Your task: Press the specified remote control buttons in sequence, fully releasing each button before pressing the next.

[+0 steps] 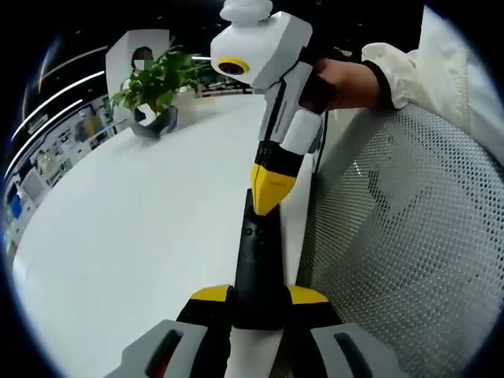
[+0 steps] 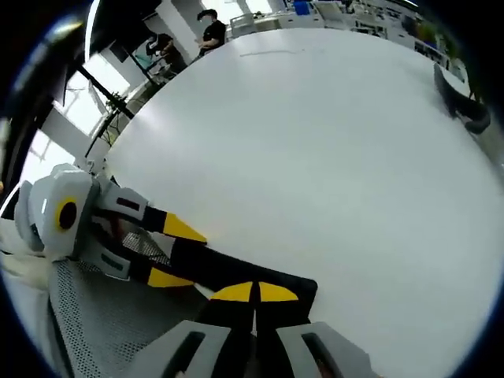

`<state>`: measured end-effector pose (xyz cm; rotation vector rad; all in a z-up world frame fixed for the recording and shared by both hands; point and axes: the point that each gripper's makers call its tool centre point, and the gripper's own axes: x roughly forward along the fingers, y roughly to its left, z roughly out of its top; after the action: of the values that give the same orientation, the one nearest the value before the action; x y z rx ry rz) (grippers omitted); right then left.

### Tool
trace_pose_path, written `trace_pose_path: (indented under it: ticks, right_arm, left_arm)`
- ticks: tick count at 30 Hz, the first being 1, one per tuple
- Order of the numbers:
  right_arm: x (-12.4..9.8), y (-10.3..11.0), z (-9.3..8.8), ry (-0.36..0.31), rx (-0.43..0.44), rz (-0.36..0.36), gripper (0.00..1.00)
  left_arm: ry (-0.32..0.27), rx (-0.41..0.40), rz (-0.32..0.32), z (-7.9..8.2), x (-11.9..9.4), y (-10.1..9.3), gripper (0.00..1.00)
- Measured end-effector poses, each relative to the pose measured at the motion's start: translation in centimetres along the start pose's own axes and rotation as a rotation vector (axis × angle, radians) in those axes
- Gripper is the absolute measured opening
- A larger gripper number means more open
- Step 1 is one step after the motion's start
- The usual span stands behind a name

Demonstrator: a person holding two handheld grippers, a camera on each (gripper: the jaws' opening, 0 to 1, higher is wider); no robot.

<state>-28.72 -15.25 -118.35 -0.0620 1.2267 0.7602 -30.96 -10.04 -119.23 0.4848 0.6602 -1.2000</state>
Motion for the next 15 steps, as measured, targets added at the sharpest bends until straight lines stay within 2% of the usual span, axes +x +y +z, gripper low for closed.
trace_pose_path:
  ticks: [8, 15]
  right_arm:
    - [0.1, -0.05, -0.09, 0.0, -0.023, -0.004, 0.0]
    - [0.17, -0.05, -0.04, -0.01, -0.078, -0.013, 0.0]
  left_arm:
    - [0.004, -0.007, 0.006, 0.0, -0.02, 0.02, 0.25]
    - [0.014, -0.021, 0.02, -0.05, -0.11, -0.01, 0.26]
